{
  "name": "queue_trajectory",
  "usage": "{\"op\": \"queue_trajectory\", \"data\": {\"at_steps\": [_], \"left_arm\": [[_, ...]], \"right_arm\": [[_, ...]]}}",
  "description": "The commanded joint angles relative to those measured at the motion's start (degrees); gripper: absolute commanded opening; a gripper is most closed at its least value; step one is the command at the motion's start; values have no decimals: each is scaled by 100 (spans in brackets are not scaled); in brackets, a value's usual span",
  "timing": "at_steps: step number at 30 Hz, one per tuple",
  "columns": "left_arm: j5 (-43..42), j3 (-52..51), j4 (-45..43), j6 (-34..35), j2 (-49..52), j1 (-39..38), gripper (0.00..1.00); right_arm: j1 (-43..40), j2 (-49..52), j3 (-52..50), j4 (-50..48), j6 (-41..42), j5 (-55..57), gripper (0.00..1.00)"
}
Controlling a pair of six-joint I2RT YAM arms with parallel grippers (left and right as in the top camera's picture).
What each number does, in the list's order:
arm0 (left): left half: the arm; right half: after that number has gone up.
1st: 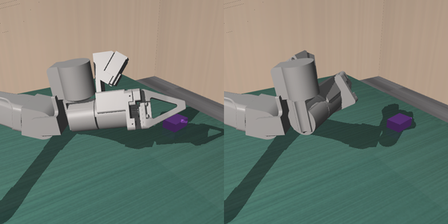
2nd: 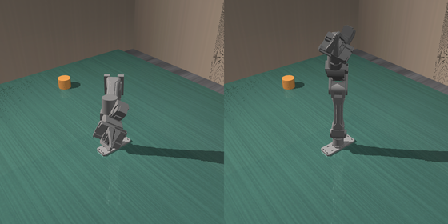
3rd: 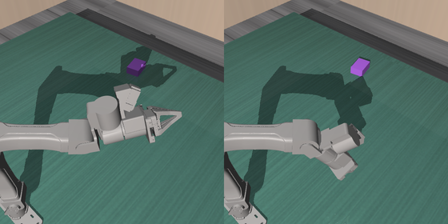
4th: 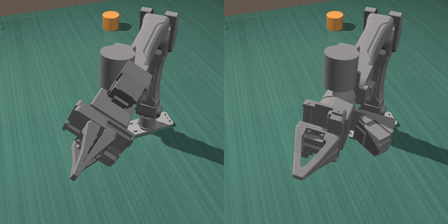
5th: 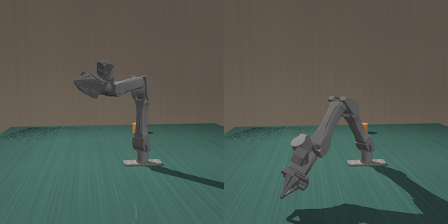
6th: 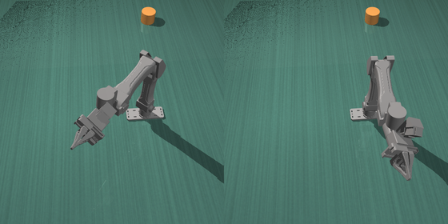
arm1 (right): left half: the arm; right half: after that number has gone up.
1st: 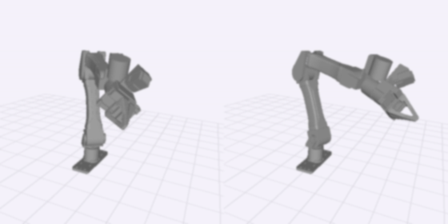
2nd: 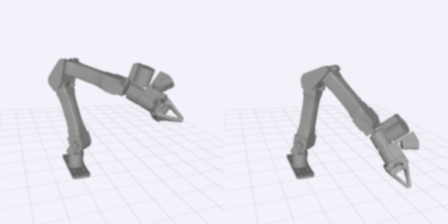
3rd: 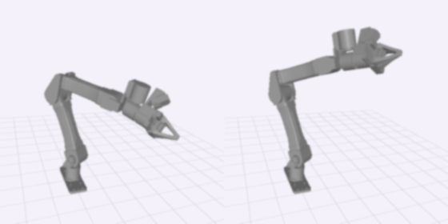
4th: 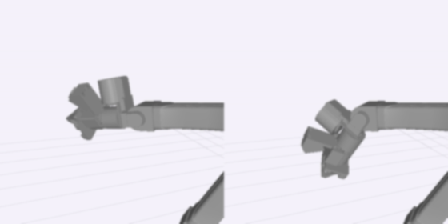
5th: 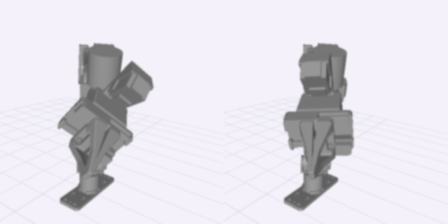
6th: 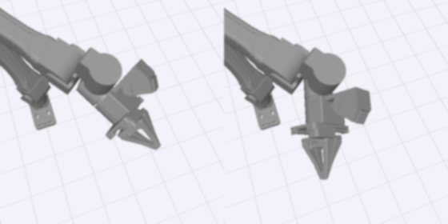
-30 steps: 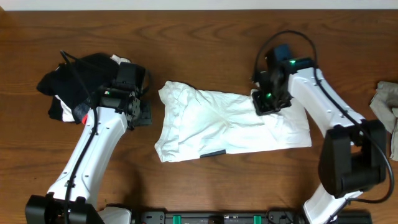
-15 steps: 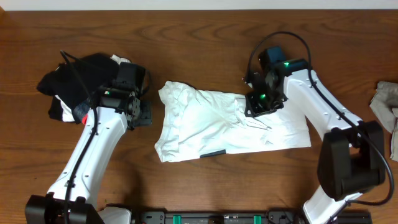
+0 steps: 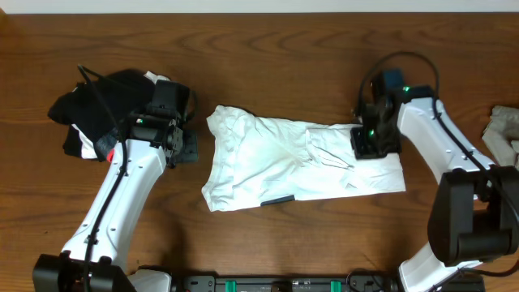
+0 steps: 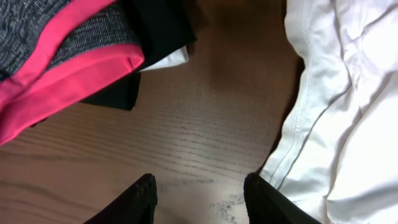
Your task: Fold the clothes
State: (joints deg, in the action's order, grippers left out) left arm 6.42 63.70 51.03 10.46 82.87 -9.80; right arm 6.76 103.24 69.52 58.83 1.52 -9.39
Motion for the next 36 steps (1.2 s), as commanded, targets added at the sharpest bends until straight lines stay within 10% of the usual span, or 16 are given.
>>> {"op": "queue_trajectory", "data": {"at_steps": [1, 10, 23, 28, 36], "left_arm": [[66, 72, -15, -39, -70, 26, 48], [66, 72, -17, -39, -70, 26, 48], [-299, 50, 50, -35, -66, 26, 49], [-1687, -365, -269, -37, 59, 24, 54], [-2208, -949, -1578, -35, 691, 26, 68]], "right_arm": [[103, 72, -468, -236, 350, 15, 3], [957, 52, -964, -1204, -203, -2669, 2], [627, -957, -542, -1526, -166, -1851, 2], [-155, -1502, -503, -1547, 363, -1244, 33], [-1113, -1635, -503, -1327, 404, -1362, 40]]}}
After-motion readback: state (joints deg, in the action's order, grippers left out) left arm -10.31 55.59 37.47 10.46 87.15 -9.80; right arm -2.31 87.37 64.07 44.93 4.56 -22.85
